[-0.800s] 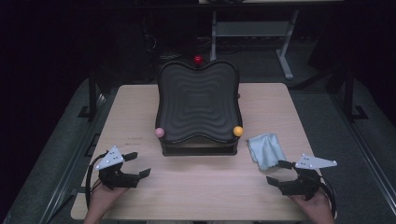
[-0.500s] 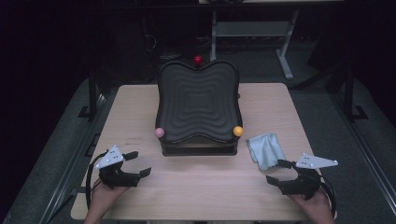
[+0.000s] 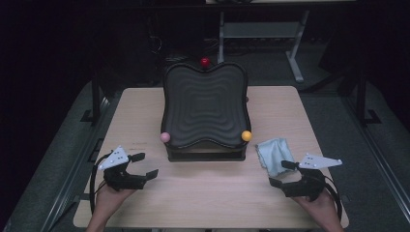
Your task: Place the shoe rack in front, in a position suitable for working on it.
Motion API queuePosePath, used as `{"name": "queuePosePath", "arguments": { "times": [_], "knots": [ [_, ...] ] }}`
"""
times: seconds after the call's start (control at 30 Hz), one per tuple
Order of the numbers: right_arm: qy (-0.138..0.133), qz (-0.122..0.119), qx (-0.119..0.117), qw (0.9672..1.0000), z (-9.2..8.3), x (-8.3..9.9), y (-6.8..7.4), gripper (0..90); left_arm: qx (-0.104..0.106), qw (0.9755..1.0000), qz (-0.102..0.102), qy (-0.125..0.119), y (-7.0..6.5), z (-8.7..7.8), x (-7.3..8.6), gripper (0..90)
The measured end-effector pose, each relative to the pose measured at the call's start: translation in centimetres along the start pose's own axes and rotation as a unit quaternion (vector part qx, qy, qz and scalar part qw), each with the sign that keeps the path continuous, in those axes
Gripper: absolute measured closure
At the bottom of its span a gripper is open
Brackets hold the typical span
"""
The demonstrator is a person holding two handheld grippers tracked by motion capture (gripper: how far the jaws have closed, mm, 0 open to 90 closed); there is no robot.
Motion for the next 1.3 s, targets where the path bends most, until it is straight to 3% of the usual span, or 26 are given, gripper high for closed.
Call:
{"name": "queuePosePath", "arguments": {
  "times": [0.3, 0.37, 0.7, 0.73, 0.93, 1.3],
  "knots": [
    [-0.002, -0.012, 0.000, 0.9999, 0.8, -1.7, -0.1, 15.2, 0.002, 0.9999, 0.011, 0.007, -0.5, 0.5, -1.3, 16.0],
    [-0.003, -0.016, 0.002, 0.9999, 0.9, -2.2, -0.2, 15.7, 0.007, 0.9999, 0.015, 0.003, -0.6, 0.6, -2.1, 20.8],
    [-0.006, -0.021, 0.008, 0.9997, 1.3, -3.7, -0.7, 16.5, 0.007, 0.9998, 0.016, 0.002, -0.2, 1.4, -3.7, 23.2],
    [-0.007, -0.023, 0.006, 0.9997, 1.4, -4.1, -0.8, 20.9, 0.007, 0.9998, 0.016, 0.000, -0.2, 1.6, -4.0, 23.6],
    [-0.004, -0.029, 0.009, 0.9995, 1.8, -5.3, -0.9, 23.0, 0.008, 0.9997, 0.021, -0.003, 0.0, 1.8, -5.0, 27.5],
    [-0.009, -0.039, 0.015, 0.9991, 3.0, -8.5, -1.3, 39.8, 0.014, 0.9994, 0.030, -0.005, 0.3, 2.2, -6.3, 40.5]
  ]
}}
Point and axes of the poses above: each handheld gripper's, and its own axes: z roughly forward along the jaws, x roughly out of its underside, y roughly to its left, the point moved 8 cm from there along z, roughly forward along the jaws, and after that the axes turned 12 degrees about -z, right-handed, at the moved point
